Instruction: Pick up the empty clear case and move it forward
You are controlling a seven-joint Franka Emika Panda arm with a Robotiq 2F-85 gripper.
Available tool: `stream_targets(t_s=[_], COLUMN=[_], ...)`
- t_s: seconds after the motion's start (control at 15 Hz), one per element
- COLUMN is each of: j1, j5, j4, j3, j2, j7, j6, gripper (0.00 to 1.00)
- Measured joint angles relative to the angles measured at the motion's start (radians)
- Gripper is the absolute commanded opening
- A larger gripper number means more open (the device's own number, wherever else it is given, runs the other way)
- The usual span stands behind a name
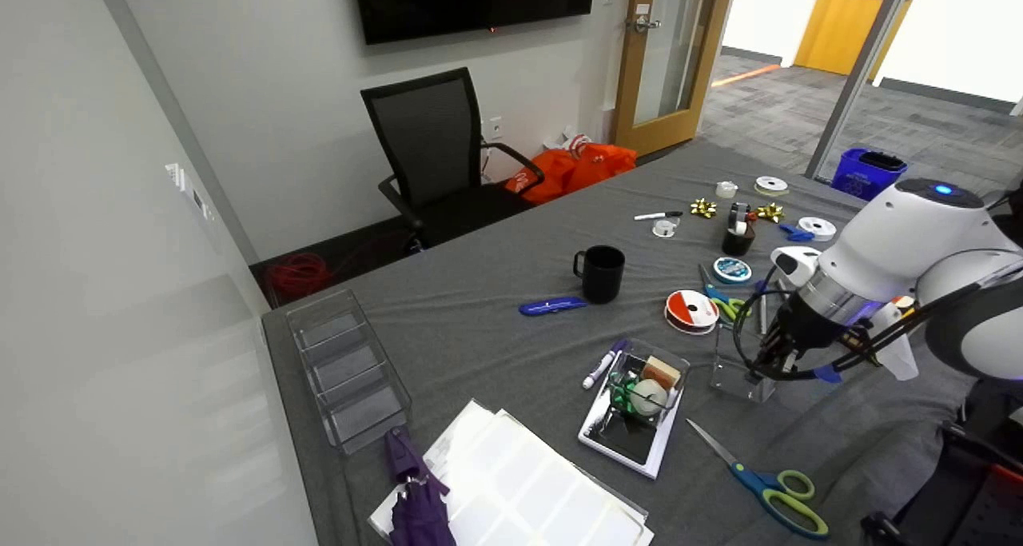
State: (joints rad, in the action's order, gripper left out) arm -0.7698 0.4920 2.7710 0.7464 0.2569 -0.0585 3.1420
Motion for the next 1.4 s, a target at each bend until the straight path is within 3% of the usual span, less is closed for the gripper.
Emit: stream_targets(t_s=[0.33, 0.67, 1.07, 1.27, 1.4], j1=[-0.26, -0.562, -0.933, -1.075, -1.13], j5=[-0.038, -0.128, -0.127, -0.116, -0.116], j4=[0.0, -0.02, -0.132, -0.231, -0.299], j3=[0.247, 0.586, 0.956, 1.092, 1.146], j2=[-0.001, -0.003, 0.006, 0.034, 0.057], j7=[-0.012, -0.027, -0.018, 0.018, 0.048], j6=[-0.108, -0.212, -0.379, -0.512, -0.598], gripper=[0.01, 0.01, 0.01, 0.01, 0.01])
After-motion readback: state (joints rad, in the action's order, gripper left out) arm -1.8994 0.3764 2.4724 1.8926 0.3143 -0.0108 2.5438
